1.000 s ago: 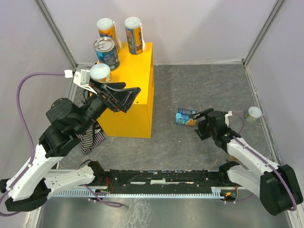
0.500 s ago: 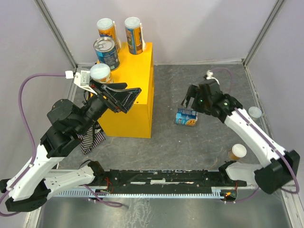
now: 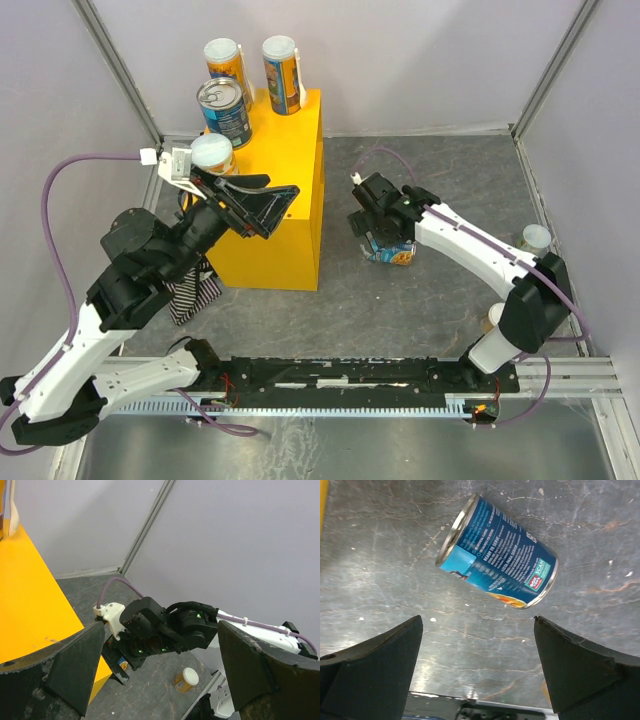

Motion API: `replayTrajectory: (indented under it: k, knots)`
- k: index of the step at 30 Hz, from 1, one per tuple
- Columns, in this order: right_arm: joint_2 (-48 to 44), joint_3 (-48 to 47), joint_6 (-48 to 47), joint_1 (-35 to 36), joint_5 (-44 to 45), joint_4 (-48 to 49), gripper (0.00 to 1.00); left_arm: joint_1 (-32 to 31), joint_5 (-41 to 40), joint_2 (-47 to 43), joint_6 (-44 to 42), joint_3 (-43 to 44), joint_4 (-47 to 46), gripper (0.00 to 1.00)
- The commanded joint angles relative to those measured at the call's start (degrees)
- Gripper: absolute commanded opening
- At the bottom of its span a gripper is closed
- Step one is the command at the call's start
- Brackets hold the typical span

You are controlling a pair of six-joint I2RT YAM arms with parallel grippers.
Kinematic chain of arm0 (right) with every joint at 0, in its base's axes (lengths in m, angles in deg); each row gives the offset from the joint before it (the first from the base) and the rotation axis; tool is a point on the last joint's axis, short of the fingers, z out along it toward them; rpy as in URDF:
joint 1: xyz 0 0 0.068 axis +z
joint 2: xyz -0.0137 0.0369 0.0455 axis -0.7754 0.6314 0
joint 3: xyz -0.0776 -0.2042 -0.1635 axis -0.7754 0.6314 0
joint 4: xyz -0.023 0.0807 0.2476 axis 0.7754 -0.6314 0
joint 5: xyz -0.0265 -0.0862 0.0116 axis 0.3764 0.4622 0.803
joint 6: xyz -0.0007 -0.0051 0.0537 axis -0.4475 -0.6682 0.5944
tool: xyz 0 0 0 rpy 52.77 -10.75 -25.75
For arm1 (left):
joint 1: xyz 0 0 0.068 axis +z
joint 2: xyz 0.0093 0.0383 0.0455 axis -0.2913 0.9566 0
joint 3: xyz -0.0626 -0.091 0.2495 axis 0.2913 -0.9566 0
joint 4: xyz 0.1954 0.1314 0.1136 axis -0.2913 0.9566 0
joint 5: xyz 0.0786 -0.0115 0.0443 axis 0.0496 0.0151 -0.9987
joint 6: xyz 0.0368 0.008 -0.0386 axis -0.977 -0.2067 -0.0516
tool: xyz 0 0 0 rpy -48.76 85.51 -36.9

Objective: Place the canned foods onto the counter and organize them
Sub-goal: Adjust the canned food at the center of the board.

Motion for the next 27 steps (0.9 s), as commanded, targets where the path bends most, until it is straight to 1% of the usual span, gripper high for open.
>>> replayTrajectory:
  k: [1,10,18,27]
  knots:
    - [1.1,-2.8,-9.6,0.9,5.1,-0.1,0.99,0.0,-0.9,-1.4,0.8,0.2,-1.0,1.00]
    - [3.9,-1.3,-18.9,1.1,6.7,4.7,0.99,0.1,-1.0,-0.6,0.2,1.0,-0.1,1.00]
    - [7.6,0.3,-26.0,1.0,2.9,9.1,0.99,0.1,-1.2,1.4,-0.7,3.1,1.7,1.00]
    - [11.2,2.1,-30.0,0.0,-2.6,13.5,0.99,0.1,-2.0,4.0,-2.2,6.7,4.4,1.00]
